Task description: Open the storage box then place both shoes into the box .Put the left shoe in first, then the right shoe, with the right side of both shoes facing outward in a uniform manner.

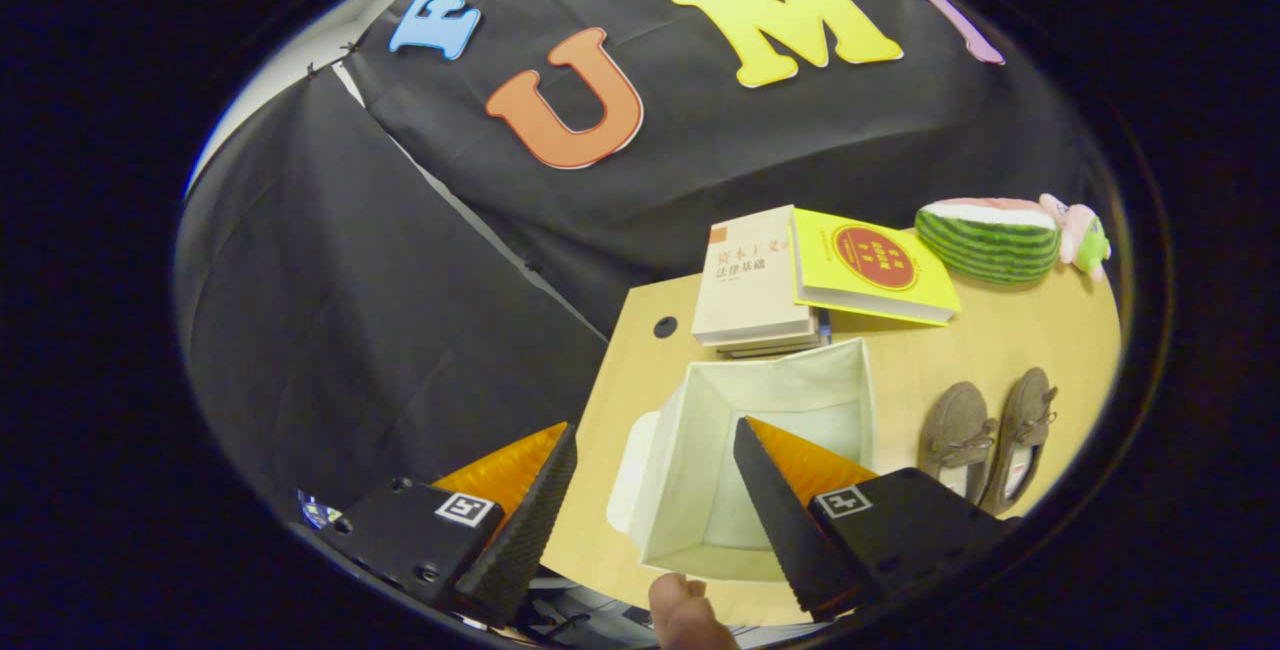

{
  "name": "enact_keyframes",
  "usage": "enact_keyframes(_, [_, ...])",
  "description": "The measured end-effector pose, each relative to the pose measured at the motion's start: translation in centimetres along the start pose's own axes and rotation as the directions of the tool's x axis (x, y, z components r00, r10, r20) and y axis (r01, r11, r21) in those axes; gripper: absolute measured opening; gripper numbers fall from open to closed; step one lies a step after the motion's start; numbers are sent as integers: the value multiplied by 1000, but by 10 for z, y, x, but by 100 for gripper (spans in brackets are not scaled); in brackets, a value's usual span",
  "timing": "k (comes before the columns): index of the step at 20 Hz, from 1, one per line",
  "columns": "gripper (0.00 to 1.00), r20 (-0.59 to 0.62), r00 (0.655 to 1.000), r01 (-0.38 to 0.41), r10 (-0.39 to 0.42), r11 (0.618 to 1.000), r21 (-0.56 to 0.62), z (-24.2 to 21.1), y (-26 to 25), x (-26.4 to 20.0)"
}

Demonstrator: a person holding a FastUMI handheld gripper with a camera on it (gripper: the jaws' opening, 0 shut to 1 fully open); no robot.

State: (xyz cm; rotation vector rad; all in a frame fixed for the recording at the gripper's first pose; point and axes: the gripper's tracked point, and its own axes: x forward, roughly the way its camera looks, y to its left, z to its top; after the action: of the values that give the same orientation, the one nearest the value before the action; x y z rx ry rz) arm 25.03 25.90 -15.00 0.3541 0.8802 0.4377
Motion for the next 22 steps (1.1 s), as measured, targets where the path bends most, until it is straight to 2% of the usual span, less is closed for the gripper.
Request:
enact_keyframes(5, [100,-47,994,100,-103,993,-56,-11,-60,-10])
enact_keyframes(10, [100,-59,969,233,-240,966,-110,-16,-140,-16])
enact_keyframes(13, [100,-100,962,243,-253,965,-104,-32,-177,-18])
enact_keyframes(17, [100,-127,927,331,-353,929,-165,-50,-244,-17])
enact_keyframes(20, [100,-194,911,346,-364,931,-121,-75,-275,-10])
enact_keyframes(22, [100,-238,913,312,-332,943,-117,-90,-284,-7])
